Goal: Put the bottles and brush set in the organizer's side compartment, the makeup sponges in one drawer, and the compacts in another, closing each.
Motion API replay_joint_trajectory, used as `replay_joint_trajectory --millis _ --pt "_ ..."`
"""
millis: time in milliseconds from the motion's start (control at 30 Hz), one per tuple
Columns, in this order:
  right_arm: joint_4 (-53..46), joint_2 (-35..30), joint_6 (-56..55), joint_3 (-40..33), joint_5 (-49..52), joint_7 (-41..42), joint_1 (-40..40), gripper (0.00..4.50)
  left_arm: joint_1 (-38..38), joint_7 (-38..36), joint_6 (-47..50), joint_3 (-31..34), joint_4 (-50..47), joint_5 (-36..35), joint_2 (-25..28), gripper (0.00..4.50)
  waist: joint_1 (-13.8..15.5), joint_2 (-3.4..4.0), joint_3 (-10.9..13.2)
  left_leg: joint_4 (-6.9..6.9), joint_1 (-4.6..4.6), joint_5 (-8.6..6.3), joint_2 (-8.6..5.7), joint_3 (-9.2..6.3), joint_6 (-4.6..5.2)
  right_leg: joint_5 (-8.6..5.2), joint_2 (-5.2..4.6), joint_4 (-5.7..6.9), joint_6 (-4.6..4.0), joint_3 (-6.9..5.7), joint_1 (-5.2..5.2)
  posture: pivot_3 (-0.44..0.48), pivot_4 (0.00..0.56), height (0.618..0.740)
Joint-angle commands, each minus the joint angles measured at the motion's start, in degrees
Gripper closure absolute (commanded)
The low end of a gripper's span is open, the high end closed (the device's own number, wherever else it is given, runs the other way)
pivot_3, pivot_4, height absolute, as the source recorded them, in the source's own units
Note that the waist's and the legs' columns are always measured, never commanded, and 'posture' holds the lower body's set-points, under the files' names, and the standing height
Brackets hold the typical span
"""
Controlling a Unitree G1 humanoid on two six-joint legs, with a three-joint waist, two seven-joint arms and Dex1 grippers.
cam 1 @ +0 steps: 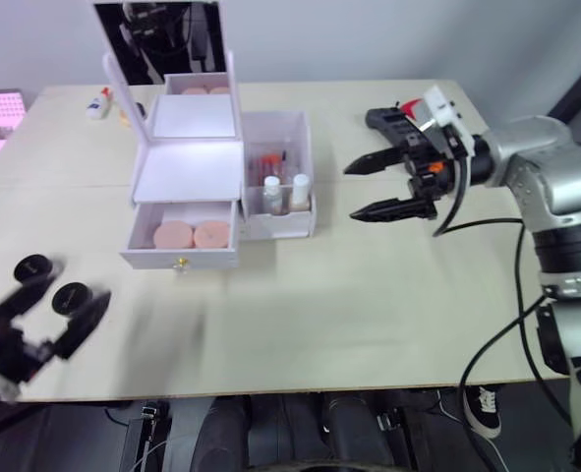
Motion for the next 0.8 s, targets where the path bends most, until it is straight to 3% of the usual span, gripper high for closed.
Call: replay_joint_trajectory --millis 33,200,633,800 --pt "-1.03 0.63 -0.49 -1.17 -0.01 1.34 -2.64 0.0 2.27 -1.43 -8.83 -3.57 -1.06 3.58 -1.42 1.86 0.68 0.0 0.0 0.0 0.0 0.0 0.01 -0.03 0.0 -0.01 0.01 0.04 0.01 -0.02 -0.04 0.0 0.15 0.74" --pt "-4.61 0.93 2.82 -2.12 1.6 1.65 -2.62 0.0 0.87 1.0 -13.25 -9.3 0.23 5.4 -1.01 4.45 0.66 0.04 0.0 0.11 -0.01 -0.01 0.01 -0.11 -0.02 -0.01 0.0 -0.03 0.01 -0.05 0.0 0.0 0.15 0.74" --pt "-16.84 -0.64 10.09 -6.0 5.18 -4.32 -0.18 0.0 -26.16 7.95 -17.62 -29.61 19.68 14.85 6.13 4.45 1.32 0.08 -0.02 0.09 0.03 0.02 0.0 -0.14 0.02 0.01 0.07 0.37 0.06 -0.04 -0.05 0.0 0.15 0.74" --pt "-18.58 -1.51 10.98 -6.75 5.77 -6.15 0.51 0.0 -31.04 8.49 -19.15 -32.44 23.63 15.64 6.35 4.45 1.24 0.05 -0.03 0.16 0.01 0.02 -0.01 -0.17 0.01 -0.01 0.08 0.41 0.09 -0.05 -0.03 0.0 0.15 0.74"
